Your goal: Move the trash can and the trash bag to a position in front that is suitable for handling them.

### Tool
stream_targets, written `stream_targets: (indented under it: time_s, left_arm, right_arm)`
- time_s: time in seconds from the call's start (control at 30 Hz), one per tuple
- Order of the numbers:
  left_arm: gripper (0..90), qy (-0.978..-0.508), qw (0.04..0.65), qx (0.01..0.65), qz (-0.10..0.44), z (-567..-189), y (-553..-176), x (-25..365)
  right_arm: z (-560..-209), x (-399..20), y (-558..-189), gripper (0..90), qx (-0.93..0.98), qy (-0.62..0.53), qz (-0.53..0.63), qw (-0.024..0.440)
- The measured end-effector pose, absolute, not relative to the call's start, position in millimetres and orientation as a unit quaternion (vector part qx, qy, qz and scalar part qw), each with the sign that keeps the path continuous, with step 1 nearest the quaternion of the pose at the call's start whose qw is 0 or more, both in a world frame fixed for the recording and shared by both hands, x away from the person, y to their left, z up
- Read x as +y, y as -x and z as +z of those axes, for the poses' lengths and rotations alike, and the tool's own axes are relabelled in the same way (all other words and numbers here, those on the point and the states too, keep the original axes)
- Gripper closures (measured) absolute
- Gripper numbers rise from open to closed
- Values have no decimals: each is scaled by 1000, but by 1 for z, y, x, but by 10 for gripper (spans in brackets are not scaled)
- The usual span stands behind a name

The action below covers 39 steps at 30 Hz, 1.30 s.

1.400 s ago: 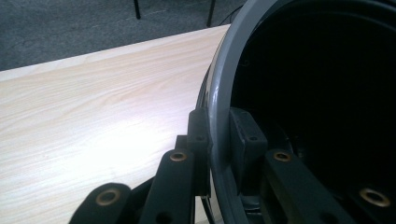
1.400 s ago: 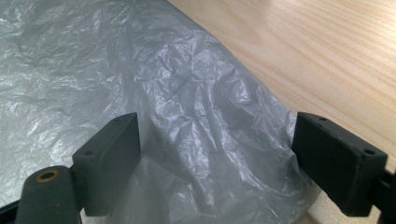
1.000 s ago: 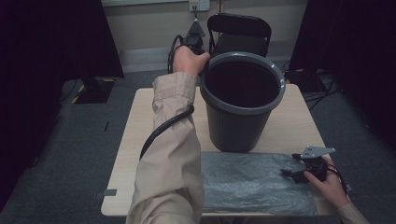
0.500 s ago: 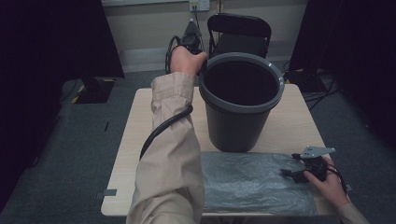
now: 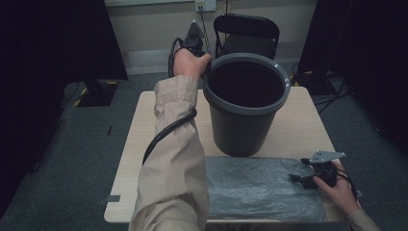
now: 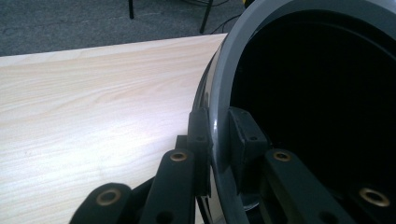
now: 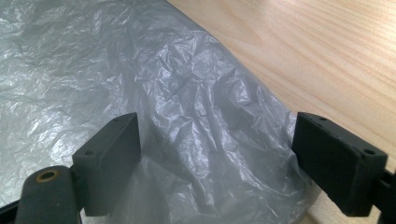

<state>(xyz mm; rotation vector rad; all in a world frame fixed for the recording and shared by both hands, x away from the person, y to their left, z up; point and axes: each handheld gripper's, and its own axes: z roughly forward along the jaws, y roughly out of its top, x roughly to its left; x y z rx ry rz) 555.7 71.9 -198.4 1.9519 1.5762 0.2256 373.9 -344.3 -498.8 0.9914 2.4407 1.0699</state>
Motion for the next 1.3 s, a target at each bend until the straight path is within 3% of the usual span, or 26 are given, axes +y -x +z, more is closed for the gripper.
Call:
stream_targets:
  time_s: [1.3]
  left_arm:
    - [795,-724,326,603,81,-194,-547,93]
  right_arm:
    - [-499,-344,-374,148,849,-344,372,150]
